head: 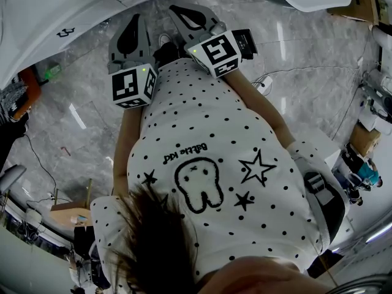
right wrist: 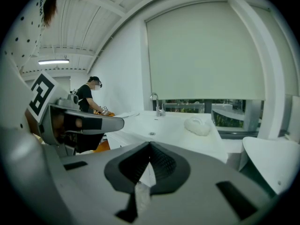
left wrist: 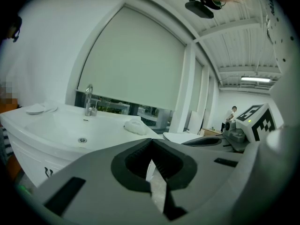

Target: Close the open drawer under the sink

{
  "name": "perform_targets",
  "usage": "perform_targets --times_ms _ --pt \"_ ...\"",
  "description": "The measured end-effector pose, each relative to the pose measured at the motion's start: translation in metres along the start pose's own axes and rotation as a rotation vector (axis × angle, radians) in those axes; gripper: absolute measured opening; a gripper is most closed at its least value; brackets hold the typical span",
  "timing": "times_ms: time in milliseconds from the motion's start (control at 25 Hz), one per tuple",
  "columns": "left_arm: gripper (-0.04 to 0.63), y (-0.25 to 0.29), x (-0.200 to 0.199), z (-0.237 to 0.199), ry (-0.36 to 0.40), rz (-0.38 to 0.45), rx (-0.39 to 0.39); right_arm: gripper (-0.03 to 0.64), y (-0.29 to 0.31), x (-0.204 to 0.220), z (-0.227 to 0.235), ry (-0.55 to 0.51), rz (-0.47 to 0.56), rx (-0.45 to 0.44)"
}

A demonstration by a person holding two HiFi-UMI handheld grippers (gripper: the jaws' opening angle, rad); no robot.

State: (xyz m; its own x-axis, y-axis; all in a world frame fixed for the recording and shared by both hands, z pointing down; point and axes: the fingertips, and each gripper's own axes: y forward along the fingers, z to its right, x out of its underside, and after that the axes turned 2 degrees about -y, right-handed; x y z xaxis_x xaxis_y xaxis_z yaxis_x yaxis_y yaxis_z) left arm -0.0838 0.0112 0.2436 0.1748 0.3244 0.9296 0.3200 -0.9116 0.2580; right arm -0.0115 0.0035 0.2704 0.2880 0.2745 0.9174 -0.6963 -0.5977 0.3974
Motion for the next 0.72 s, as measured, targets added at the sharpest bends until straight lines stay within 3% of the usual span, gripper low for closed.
perform_targets --times_ms 720 --pt "0.005 -0.0005 -0.0006 -0.0045 -0.013 0.004 -0.006 0.014 0.0027 -0.0009 0.0003 -0.009 0.005 0.005"
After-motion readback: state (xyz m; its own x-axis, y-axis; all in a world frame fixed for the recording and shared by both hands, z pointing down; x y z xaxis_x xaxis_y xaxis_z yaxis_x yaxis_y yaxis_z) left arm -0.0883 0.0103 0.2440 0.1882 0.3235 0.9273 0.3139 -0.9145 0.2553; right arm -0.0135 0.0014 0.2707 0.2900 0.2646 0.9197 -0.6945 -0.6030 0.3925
